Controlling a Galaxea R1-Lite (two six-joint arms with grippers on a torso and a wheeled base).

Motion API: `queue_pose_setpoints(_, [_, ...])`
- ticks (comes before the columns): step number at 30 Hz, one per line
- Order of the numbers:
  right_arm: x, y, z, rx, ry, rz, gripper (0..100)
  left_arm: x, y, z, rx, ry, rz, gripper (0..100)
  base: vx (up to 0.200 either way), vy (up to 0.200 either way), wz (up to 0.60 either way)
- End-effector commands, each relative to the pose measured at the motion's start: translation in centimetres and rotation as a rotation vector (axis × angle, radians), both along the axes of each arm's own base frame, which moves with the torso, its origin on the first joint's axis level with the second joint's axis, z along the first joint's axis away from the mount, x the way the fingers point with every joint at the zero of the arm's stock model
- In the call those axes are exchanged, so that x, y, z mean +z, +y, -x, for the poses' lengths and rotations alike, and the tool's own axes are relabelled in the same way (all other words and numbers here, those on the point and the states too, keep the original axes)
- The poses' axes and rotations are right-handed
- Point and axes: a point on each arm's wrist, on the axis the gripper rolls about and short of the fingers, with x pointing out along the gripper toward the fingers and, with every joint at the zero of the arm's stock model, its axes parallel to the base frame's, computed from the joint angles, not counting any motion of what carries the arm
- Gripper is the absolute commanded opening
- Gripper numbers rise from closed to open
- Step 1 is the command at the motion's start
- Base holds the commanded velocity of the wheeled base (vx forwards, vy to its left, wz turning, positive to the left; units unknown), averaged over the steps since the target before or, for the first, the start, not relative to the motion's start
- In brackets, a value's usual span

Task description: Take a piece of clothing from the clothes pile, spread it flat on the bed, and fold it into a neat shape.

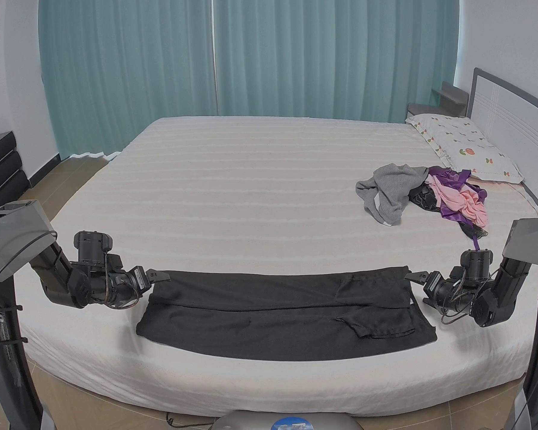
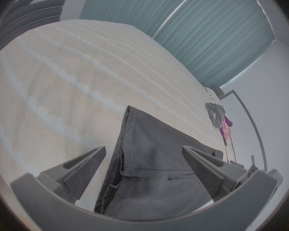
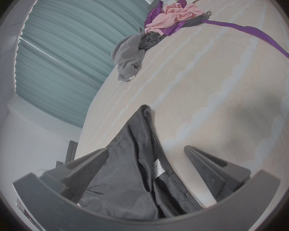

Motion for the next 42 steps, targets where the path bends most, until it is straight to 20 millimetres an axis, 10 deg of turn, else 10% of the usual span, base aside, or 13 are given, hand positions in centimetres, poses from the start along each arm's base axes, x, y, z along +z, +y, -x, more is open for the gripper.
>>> queue_pose_setpoints(1, [-0.1, 0.0, 0.0, 0.001, 0.003, -0.001, 100, -0.4, 0.2, 0.0, -0.06, -0.011, 0.002, 100, 0.0, 0.0, 0.0])
queue_pose_setpoints(28, [-0.4, 0.3, 0.0, 0.012, -0.003, 0.01, 100, -3.5, -1.4, -0.6, -0.171, 0.006, -0.102, 100, 0.0, 0.0, 0.0])
queue_pose_setpoints(29, [-0.4, 0.3, 0.0, 0.012, -0.003, 0.01, 100, -3.5, -1.4, -0.6, -0.171, 0.006, -0.102, 0, 0.0, 0.0, 0.0])
queue_pose_setpoints(42, [-0.4, 0.3, 0.0, 0.011, -0.002, 0.009, 100, -3.2, -1.2, -0.3, -0.16, 0.01, -0.1, 0, 0.0, 0.0, 0.0])
